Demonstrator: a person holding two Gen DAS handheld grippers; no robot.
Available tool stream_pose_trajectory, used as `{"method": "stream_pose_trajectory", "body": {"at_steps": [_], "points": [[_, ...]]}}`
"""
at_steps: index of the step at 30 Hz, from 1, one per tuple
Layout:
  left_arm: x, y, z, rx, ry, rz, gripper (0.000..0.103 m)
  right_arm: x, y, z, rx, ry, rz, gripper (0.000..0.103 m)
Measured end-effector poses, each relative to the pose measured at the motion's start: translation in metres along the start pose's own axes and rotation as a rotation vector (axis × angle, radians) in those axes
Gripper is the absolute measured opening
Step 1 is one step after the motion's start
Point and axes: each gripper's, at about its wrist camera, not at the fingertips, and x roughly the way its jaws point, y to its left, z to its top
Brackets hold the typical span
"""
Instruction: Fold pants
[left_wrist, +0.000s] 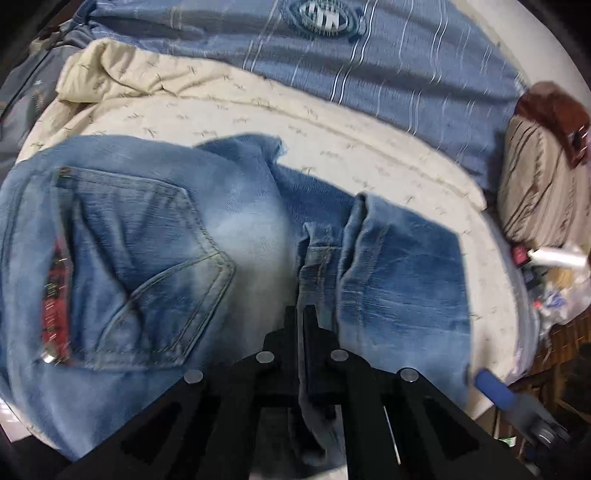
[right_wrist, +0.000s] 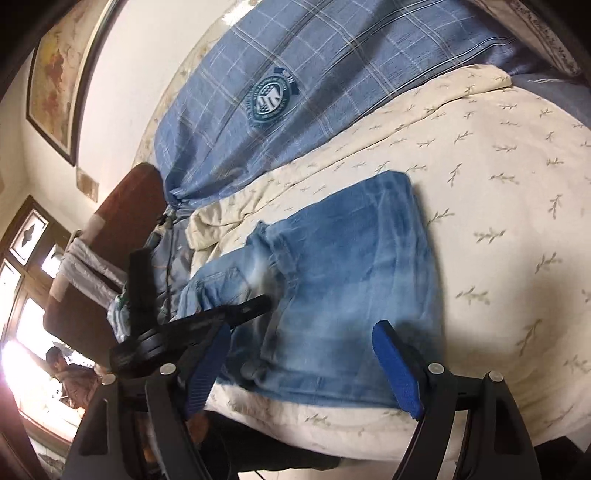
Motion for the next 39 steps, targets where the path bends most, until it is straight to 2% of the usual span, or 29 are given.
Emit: {"method": "stream_pose_trajectory", "body": {"at_steps": [1,3,5,7,9,12,15,17,18,20,21,23,25,28,32,34,35,39], "points": [[-0.007,-0.001,-0.003,0.004,-0.015,-0.023,0.006,0.006,-0.003,0.000,-0.001,0.025,-0.005,0.081],[-0.024,-0.004,-0.011,0.021,-0.047,-0.080,0.009,0.029,-0.015,-0.005,0.022,0.131,-0.039,0.081],[-0.032,-0.007,-0.020,0.060,-0.064,-0.117,0.011,0.027,-0.019,-0.004,0.043,0.121,-0.021,0.081],[-0.030,-0.009,-0.025,0.078,-0.067,-0.125,0.016,0.015,-0.015,0.008,0.055,0.087,0.004,0.081],[-0.025,-0.007,-0.029,0.093,-0.067,-0.124,0.016,0.009,-0.009,0.023,0.026,0.054,-0.007,0.081],[-0.021,-0.001,-0.033,0.077,-0.042,-0.134,0.019,0.011,-0.001,0.047,0.010,0.035,-0.002,0.081],[-0.022,0.010,-0.038,0.057,-0.035,-0.135,0.020,0.030,0.006,0.074,0.044,0.019,0.058,0.081],[-0.024,0.015,-0.042,0.046,-0.043,-0.135,0.020,0.058,0.003,0.090,0.112,0.048,0.116,0.081],[-0.026,0.017,-0.044,0.044,-0.048,-0.135,0.020,0.071,0.000,0.094,0.134,0.053,0.110,0.081],[-0.029,0.019,-0.042,0.040,-0.057,-0.137,0.021,0.112,-0.009,0.092,0.212,0.161,0.108,0.081],[-0.031,0.020,-0.041,0.040,-0.058,-0.138,0.027,0.130,-0.014,0.087,0.253,0.238,0.128,0.081],[-0.035,0.020,-0.037,0.041,-0.068,-0.145,0.036,0.121,-0.004,0.087,0.203,0.189,0.123,0.081],[-0.038,0.019,-0.031,0.043,-0.086,-0.161,0.043,0.098,0.002,0.083,0.172,0.138,0.165,0.081],[-0.039,0.014,-0.014,0.039,-0.094,-0.223,0.044,0.053,0.001,0.065,0.117,0.074,0.142,0.081],[-0.021,-0.001,0.010,-0.001,-0.034,-0.350,0.044,0.016,-0.017,0.026,0.139,0.054,0.192,0.081],[-0.008,-0.013,0.021,-0.009,0.008,-0.382,0.044,0.002,-0.029,0.008,0.127,0.011,0.183,0.081],[-0.001,-0.020,0.027,-0.002,0.030,-0.392,0.044,0.000,-0.035,0.002,0.132,0.005,0.182,0.081],[0.023,-0.037,0.041,0.007,0.071,-0.345,0.044,-0.009,-0.042,0.003,0.135,-0.023,0.209,0.082]]}}
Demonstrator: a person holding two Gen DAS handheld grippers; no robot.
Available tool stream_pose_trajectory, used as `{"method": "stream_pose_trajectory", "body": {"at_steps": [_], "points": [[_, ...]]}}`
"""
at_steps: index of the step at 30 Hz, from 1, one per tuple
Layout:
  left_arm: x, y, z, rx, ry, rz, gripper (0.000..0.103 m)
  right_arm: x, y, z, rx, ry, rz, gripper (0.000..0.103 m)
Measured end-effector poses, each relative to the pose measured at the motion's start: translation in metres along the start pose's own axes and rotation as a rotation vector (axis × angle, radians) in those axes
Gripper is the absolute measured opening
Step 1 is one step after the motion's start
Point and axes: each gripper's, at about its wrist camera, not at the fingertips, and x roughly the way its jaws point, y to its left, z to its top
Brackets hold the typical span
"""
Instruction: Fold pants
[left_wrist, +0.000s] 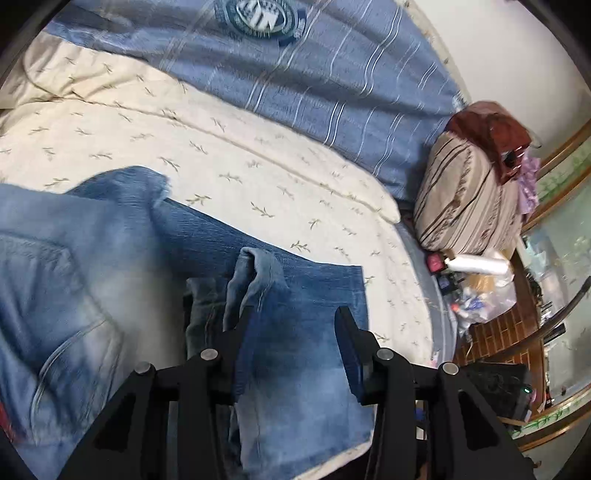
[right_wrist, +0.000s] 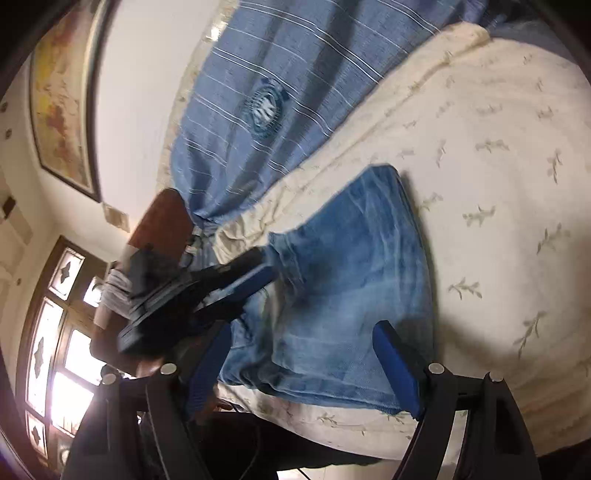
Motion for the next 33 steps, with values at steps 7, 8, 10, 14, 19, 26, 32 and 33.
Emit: {"method": "stream_pose_trajectory", "body": {"at_steps": [7,8,10,14,19,26,32,33], "points": [[0.007,0.007,-0.013,-0.008,0.032,0.092,0.044,-0.010,-0.012,0.004,0.039,-0.027,0.041,0.082],[0.003,0.008,-0.015,-0.009,0.024,0.088,0.044,-0.013,-0.012,0.004,0.032,-0.029,0.039,0.082],[0.001,0.009,-0.018,0.001,0.018,0.106,0.044,-0.013,-0.010,0.004,0.018,-0.030,0.041,0.082],[0.016,0.010,-0.021,0.005,0.080,0.119,0.043,-0.013,-0.006,0.003,0.012,-0.032,0.051,0.082],[0.013,0.006,-0.019,0.020,0.067,0.169,0.013,-0.013,-0.005,0.003,0.004,-0.036,0.031,0.082],[-0.032,-0.046,-0.034,0.127,-0.073,0.297,0.010,-0.015,-0.007,0.003,0.010,-0.065,0.008,0.082],[0.005,0.004,-0.042,-0.008,0.028,0.376,0.011,-0.017,-0.012,0.003,0.031,-0.064,-0.008,0.082],[0.004,0.001,-0.041,0.010,0.024,0.384,0.011,-0.017,-0.013,0.003,0.034,-0.065,-0.017,0.082]]}}
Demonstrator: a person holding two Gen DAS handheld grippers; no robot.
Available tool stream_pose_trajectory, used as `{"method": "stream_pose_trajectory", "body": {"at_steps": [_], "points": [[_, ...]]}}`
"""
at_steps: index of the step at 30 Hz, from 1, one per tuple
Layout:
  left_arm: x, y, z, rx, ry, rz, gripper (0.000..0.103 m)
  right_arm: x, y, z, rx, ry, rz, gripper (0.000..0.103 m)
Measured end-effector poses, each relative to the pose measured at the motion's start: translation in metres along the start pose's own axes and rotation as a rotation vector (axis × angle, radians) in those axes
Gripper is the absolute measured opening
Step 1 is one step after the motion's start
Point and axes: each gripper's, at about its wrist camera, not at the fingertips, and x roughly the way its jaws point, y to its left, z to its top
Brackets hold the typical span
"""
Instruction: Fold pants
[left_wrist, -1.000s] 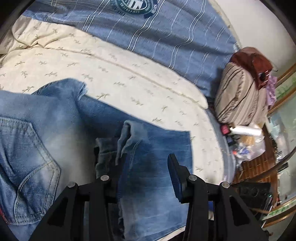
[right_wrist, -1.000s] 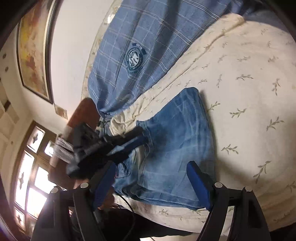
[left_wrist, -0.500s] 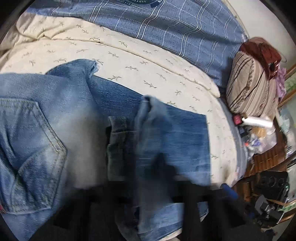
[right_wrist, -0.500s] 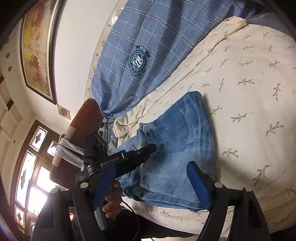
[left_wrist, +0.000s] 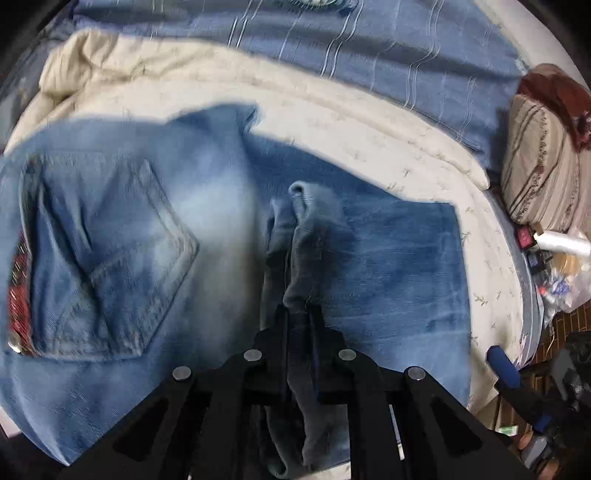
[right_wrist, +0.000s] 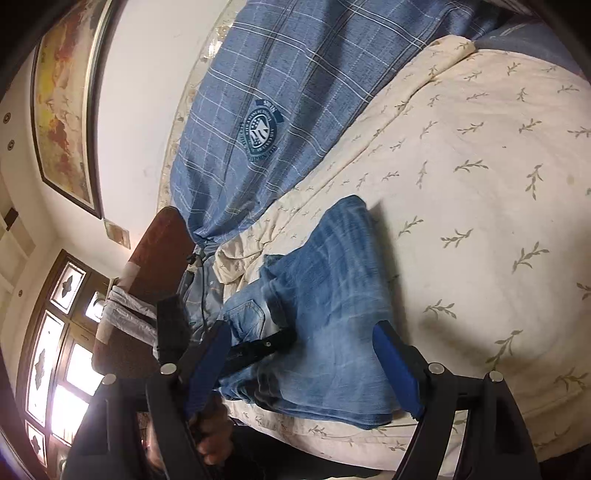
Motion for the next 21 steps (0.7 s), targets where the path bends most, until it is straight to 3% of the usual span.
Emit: {"method": "stream_pose_trajectory", "body": {"at_steps": [5,8,10,11,15,17,19,21], "points": [[0.002,-0.002,0.001,0.027,0.003,0.003,0.011,0.001,-0.002,-0.002,0.002,0.022,-0.008,0.082],[0.002,0.001,0.001,0.032,0.005,-0.002,0.013,0.014,0.003,-0.010,-0.026,0.107,0.028,0.082],[-0.001,0.002,0.002,0.032,0.014,-0.008,0.015,0.038,-0.005,-0.020,-0.026,0.225,-0.076,0.081],[-0.007,0.004,0.003,0.032,0.006,-0.007,0.015,0.040,-0.006,-0.022,-0.033,0.217,-0.082,0.081],[-0.061,-0.008,0.003,0.089,-0.189,-0.047,0.016,0.038,-0.008,-0.021,-0.013,0.210,-0.074,0.081],[-0.073,-0.024,0.003,0.165,-0.235,-0.093,0.016,0.039,-0.006,-0.020,-0.017,0.213,-0.077,0.081],[-0.056,-0.031,0.006,0.206,-0.190,-0.103,0.017,0.038,-0.005,-0.020,-0.022,0.210,-0.082,0.081],[-0.015,-0.019,0.010,0.151,-0.068,-0.030,0.017,0.036,-0.005,-0.021,-0.013,0.208,-0.073,0.081]]}}
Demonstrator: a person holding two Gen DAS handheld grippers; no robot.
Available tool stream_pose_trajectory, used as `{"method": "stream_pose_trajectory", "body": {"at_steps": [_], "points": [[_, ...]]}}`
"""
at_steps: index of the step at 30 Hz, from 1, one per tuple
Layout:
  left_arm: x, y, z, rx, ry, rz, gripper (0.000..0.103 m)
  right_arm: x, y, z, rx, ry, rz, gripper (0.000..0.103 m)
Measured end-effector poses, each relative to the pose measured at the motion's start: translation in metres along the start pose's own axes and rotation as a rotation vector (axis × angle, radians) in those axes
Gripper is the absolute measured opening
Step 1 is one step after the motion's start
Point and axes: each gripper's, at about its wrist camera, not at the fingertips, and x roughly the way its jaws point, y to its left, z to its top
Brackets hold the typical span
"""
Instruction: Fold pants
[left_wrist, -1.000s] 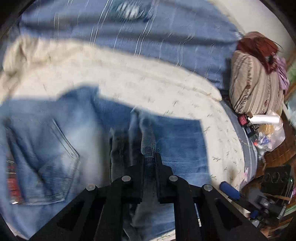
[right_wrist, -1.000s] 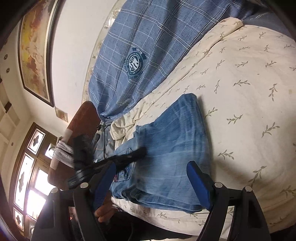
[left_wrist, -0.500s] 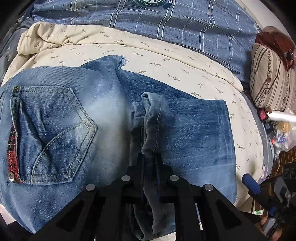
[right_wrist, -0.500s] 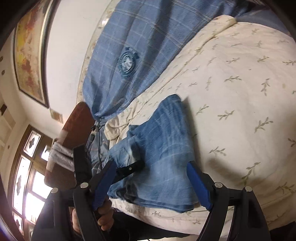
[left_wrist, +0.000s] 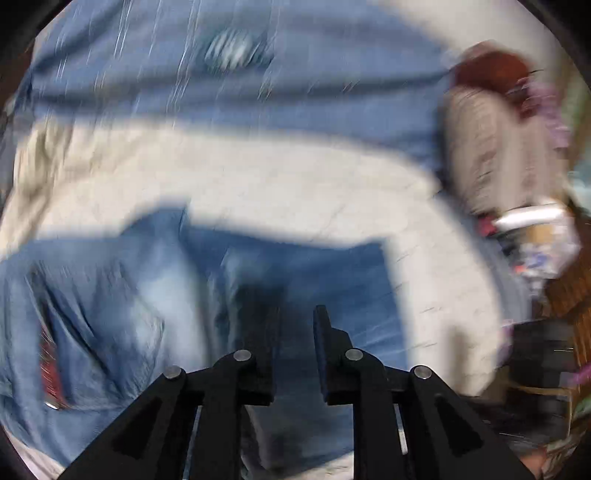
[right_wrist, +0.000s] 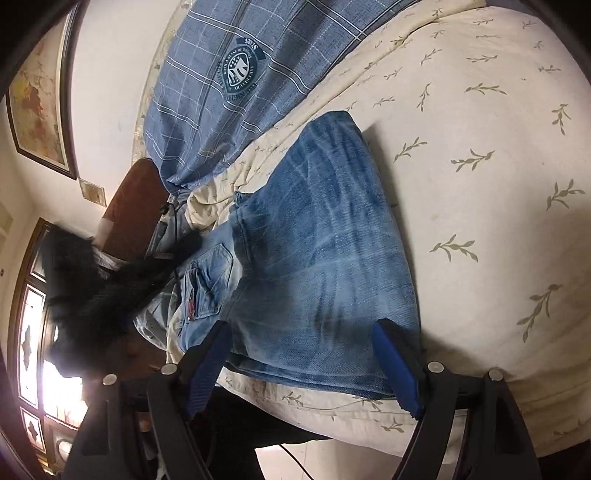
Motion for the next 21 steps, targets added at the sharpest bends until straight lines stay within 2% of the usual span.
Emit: {"method": "stream_pose_trajectory", "body": {"at_steps": [1,2,3,6,7,9,12,13,14,15,16,17,19,20,21], "points": [[0.025,0.010,-0.004,-0.038,0.103,0.017,0.012,-0.002,-0.001,0.001,0.007,-0.001,0.006,0.081],[0.026,0.017,-0.008,-0.053,0.058,0.012,0.005,-0.006,0.000,0.002,0.018,-0.005,0.013,0.081],[0.023,0.019,-0.010,-0.039,0.039,0.029,0.002,-0.013,0.003,0.005,0.029,-0.029,0.020,0.081],[0.021,0.023,-0.012,-0.049,0.042,0.011,0.002,-0.047,0.015,0.025,-0.012,-0.191,0.029,0.081],[0.019,0.027,-0.013,-0.056,0.039,0.003,0.002,-0.049,0.018,0.042,-0.028,-0.206,-0.022,0.081],[0.018,0.029,-0.014,-0.059,0.033,-0.005,0.002,-0.036,0.016,0.070,-0.045,-0.176,-0.124,0.081],[0.015,0.031,-0.020,-0.069,0.027,-0.024,0.002,-0.007,0.006,0.101,-0.044,-0.103,-0.169,0.080],[0.015,0.032,-0.020,-0.072,0.026,-0.029,0.002,0.006,0.004,0.109,-0.044,-0.071,-0.179,0.073],[0.016,0.036,-0.023,-0.073,0.025,-0.034,0.002,0.020,0.003,0.114,-0.050,-0.032,-0.182,0.052],[0.013,0.040,-0.024,-0.068,0.025,-0.036,0.002,0.031,0.003,0.117,-0.059,0.006,-0.201,0.038],[0.011,0.040,-0.024,-0.059,0.022,-0.035,0.002,0.038,0.004,0.116,-0.064,0.026,-0.237,0.029],[0.010,0.040,-0.024,-0.054,0.020,-0.037,0.002,0.039,0.007,0.115,-0.090,0.022,-0.247,0.024],[0.009,0.040,-0.024,-0.054,0.017,-0.041,0.002,0.034,0.023,0.111,-0.153,-0.018,-0.286,0.021],[0.009,0.040,-0.024,-0.053,0.018,-0.040,0.002,0.033,0.027,0.108,-0.178,-0.040,-0.323,0.020],[0.010,0.039,-0.025,-0.051,0.017,-0.036,0.002,0.040,0.027,0.105,-0.208,-0.026,-0.398,0.020]]}}
